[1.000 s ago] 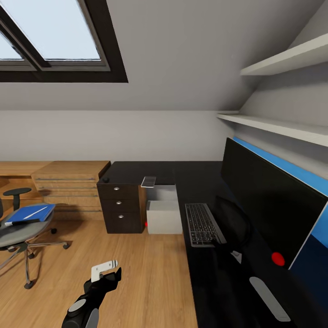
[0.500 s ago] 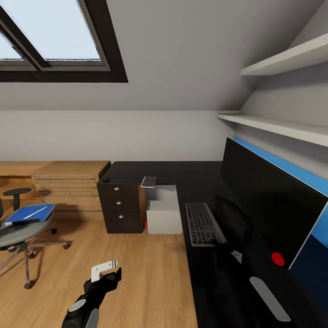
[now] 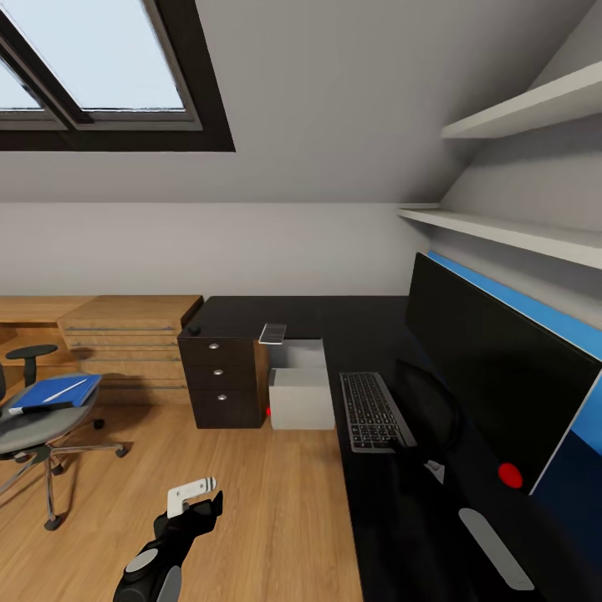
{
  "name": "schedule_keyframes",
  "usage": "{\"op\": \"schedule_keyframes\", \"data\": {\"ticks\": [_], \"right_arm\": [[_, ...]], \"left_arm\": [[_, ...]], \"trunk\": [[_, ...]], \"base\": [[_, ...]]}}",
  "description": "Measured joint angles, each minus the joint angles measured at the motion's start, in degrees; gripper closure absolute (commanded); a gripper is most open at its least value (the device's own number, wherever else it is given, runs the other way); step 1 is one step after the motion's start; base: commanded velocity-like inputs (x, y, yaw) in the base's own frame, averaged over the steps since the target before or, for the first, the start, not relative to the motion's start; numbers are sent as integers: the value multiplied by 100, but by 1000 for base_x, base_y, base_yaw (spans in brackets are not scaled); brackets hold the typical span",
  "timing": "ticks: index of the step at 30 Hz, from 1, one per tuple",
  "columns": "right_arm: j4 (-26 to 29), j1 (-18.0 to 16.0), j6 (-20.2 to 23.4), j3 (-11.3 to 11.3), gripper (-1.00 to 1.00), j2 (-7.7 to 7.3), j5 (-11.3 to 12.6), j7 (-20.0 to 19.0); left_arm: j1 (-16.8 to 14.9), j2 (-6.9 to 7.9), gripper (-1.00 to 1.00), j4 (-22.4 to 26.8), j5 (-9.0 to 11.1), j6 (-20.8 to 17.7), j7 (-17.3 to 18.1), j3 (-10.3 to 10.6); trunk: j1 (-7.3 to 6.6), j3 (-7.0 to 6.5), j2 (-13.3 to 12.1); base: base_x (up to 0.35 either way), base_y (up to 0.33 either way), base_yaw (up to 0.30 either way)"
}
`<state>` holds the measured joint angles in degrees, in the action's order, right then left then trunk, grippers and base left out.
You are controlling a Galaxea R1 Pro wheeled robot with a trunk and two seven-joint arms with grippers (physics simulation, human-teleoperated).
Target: In the bedroom, organize the workspace by keeping the computer under the desk, ensuring the monitor is on the desk, placing the keyboard on the desk next to the monitor, placing the mouse on the desk next to the keyboard, moving the folder from the swivel chair onto the desk next to the mouse, stacking the notebook on top of the folder with the pen on top of the notebook, and positioning the swivel chair next to the desk.
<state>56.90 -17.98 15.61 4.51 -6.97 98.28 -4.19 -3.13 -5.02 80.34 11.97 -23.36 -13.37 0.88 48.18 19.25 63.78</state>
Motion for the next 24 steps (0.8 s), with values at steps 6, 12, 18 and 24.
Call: {"op": "schedule_keyframes", "data": {"ticks": [6,12,18,24], "right_arm": [[0,0,-16,-1,100,1,2,10],[0,0,-25,-3,100,1,-5,7],[0,0,-33,-7,100,8,-8,0],[0,0,-28,-1,100,7,-9,7]], "left_arm": [[0,0,-100,0,2,0,0,0],[0,0,-100,-2,6,0,0,0],[0,0,-100,-3,8,0,0,0],[0,0,-100,-7,8,0,0,0]], "trunk": [[-1,0,0],[-2,0,1],[0,0,0],[-2,0,1]], "base": [[67,0,0],[88,0,0],[24,0,0],[84,0,0]]}}
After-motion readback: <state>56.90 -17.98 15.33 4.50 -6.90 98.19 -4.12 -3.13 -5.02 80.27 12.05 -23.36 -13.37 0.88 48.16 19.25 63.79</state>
